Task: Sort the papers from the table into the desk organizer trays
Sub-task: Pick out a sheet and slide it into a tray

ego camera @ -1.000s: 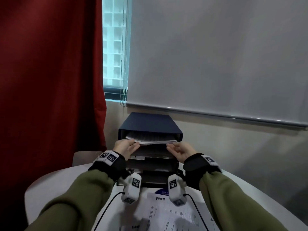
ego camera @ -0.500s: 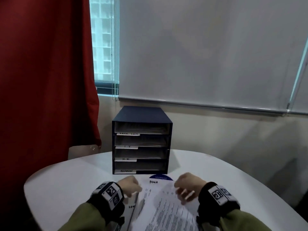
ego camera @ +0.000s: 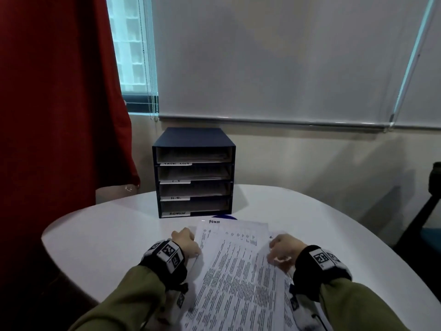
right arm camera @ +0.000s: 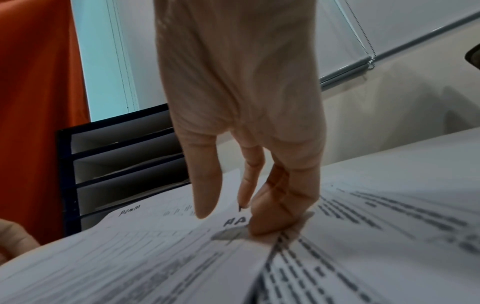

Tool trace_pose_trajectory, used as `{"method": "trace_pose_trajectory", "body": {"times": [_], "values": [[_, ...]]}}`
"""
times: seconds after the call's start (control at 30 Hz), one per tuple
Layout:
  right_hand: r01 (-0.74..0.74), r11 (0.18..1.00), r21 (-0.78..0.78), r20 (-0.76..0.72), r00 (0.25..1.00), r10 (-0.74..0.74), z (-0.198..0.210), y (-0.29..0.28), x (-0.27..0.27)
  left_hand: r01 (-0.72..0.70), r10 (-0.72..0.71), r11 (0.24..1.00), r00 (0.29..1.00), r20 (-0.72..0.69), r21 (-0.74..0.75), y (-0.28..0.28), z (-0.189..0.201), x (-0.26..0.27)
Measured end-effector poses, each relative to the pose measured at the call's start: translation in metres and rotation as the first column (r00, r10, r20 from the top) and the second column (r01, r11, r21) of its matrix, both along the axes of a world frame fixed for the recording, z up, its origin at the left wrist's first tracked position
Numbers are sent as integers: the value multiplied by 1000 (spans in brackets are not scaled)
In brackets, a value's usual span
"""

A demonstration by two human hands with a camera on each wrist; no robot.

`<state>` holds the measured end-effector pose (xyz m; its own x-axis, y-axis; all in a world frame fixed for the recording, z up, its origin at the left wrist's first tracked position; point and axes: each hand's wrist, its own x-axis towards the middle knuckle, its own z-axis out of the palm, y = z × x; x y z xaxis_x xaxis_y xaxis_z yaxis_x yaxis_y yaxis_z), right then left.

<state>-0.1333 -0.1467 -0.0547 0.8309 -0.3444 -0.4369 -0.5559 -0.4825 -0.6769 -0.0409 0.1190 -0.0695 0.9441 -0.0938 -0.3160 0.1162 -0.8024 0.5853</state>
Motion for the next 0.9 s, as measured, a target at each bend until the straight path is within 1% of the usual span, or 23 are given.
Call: {"method": "trace_pose_trajectory", "body": {"times": [0.1, 0.13, 0.17, 0.23, 0.3, 0.4, 0.47, 0.6, 0.67, 0.77, 0.83, 0.9], "values": [[-21, 994, -106, -5, 1000, 20, 1, -1, -5, 4, -2, 999, 999, 54, -35, 2, -4, -2], [-47, 987, -154, -25, 999, 44, 1, -4, -8, 7, -3, 999, 997, 73, -54, 2, -5, -4], [-71, 984, -165, -56, 996, 63, -1, -10, -10, 6, 0, 998, 997, 78, -70, 3, -7, -4], [-96, 988, -118, -104, 991, 84, -3, -16, -15, 8, -1, 995, 998, 70, -97, 3, -11, -6], [-120, 989, -91, -121, 987, 109, -3, -18, -22, 31, -26, 993, 999, 43, -118, 5, -12, -7], [-59, 996, -65, 5, 998, 60, -2, -19, -25, 69, -67, 984, 998, 19, -162, 7, -14, -5], [-25, 998, -51, 87, 996, 29, 1, -17, -25, 99, -97, 980, 995, 18, -173, 9, -9, -10], [63, 995, 75, 190, 979, -77, -2, -17, -15, 198, -197, 976, 980, 18, -87, 10, -8, -9], [95, 988, 120, 207, 971, -118, -6, -17, -7, 208, -208, 976, 978, 9, -64, 11, -8, -8], [102, 987, 125, 206, 970, -126, -11, -16, 6, 212, -213, 975, 977, 3, -68, 8, -3, -13], [96, 991, 94, 234, 965, -116, -13, -11, 13, 158, -156, 980, 987, 23, -125, 4, 3, -17], [65, 996, 65, 240, 967, -79, -12, -6, 15, 191, -189, 981, 980, 70, -36, 5, 8, -25]]}}
